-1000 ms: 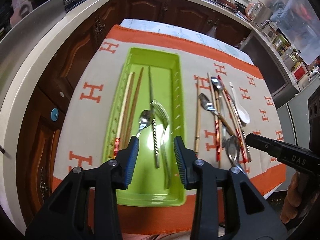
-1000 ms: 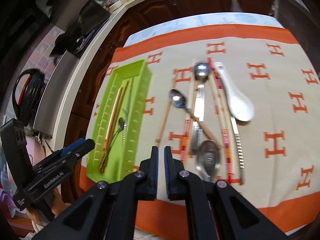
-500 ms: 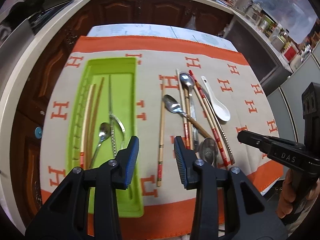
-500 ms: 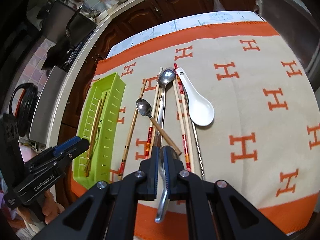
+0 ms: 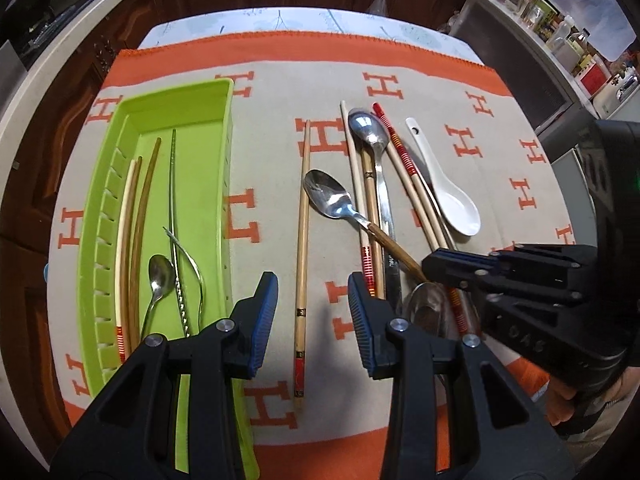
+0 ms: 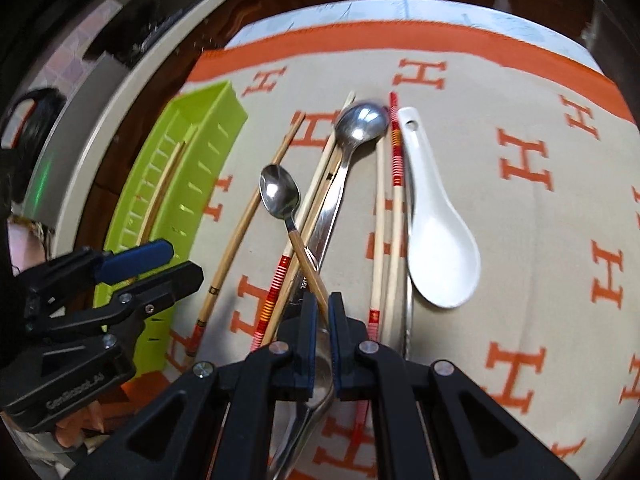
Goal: Organize utensils
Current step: 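Grasp a bamboo chopstick with the left tool while the right tool grasps a wooden-handled spoon, then carry the chopstick and spoon into the green tray and open both tools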
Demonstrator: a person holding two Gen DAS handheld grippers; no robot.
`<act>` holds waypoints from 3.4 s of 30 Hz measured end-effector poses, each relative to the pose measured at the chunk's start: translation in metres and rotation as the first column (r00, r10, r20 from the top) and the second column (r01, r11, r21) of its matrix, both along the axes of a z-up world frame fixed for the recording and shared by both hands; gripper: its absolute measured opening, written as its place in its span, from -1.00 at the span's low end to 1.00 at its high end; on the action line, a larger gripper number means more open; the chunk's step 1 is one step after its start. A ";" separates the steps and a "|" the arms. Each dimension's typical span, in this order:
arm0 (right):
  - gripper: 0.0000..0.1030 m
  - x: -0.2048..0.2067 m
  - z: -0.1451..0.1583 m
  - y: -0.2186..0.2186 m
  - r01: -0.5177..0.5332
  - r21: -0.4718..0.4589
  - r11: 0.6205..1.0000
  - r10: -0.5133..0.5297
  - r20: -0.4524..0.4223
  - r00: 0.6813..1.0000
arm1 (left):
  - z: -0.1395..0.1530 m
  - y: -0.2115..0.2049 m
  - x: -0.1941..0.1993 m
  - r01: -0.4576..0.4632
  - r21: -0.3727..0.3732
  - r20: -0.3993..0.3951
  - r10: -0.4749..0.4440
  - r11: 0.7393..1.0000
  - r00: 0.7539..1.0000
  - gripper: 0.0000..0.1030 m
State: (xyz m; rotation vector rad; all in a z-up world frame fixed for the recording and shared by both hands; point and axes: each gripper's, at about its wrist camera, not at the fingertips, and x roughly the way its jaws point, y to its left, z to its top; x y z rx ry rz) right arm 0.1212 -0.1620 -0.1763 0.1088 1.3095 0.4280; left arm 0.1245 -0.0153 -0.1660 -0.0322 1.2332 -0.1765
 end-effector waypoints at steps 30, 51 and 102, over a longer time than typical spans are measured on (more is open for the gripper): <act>-0.83 0.009 0.002 -0.004 0.041 0.008 0.999 -0.042 0.080 0.996 | -0.033 -0.003 0.032 0.001 0.073 -0.076 0.005 0.997 0.997 -0.36; -0.85 0.011 -0.010 0.002 -0.011 0.065 0.998 0.010 0.011 1.000 | -0.050 -0.030 0.060 0.088 0.116 -0.131 -0.072 0.989 0.989 -0.91; -0.87 0.032 -0.012 0.082 0.033 -0.033 0.999 -0.035 -0.058 0.998 | 0.036 0.082 -0.004 -0.123 -0.140 0.047 0.130 0.982 0.990 -0.92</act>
